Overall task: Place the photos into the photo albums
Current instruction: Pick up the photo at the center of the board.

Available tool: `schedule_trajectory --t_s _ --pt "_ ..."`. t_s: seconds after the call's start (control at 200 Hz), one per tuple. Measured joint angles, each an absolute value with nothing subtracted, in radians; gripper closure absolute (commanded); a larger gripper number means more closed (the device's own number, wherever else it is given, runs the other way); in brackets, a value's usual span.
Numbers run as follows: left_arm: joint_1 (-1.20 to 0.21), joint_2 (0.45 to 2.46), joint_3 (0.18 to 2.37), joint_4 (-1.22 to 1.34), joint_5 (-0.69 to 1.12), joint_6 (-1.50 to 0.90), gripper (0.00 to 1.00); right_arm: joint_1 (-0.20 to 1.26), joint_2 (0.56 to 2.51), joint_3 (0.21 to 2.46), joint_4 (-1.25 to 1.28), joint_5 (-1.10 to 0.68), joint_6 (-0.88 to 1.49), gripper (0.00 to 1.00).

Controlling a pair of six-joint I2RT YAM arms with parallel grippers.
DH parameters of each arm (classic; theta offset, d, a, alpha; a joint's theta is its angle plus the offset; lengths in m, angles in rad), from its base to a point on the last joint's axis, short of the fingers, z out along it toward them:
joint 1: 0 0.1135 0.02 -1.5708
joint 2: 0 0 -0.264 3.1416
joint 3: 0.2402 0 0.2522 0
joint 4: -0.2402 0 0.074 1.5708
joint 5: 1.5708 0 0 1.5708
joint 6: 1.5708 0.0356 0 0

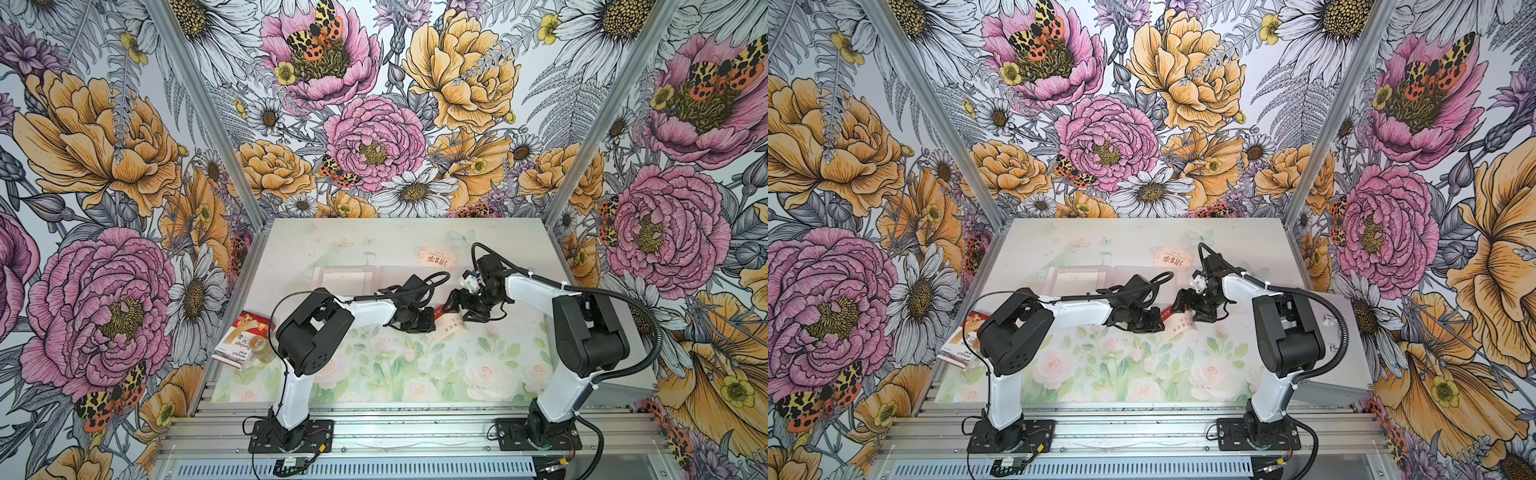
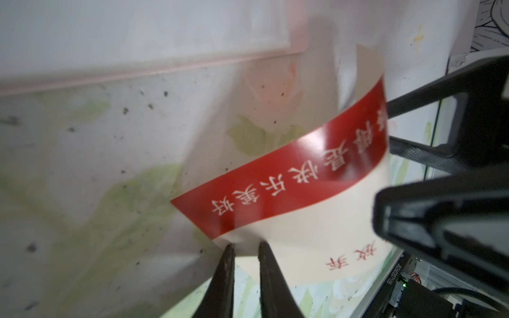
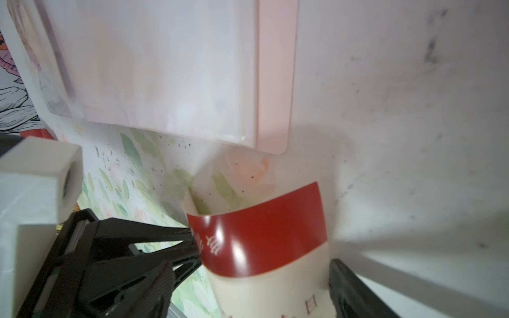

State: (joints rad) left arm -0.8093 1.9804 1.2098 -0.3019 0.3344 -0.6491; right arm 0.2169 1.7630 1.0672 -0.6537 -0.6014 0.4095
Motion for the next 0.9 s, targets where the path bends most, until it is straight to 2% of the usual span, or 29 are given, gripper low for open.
schedule_trajectory --t_s 0.896 --pt "-0.795 1.980 1.200 -0.288 0.356 -0.649 0.81 0.197 1.584 1.035 -0.654 -0.724 0.426 0.16"
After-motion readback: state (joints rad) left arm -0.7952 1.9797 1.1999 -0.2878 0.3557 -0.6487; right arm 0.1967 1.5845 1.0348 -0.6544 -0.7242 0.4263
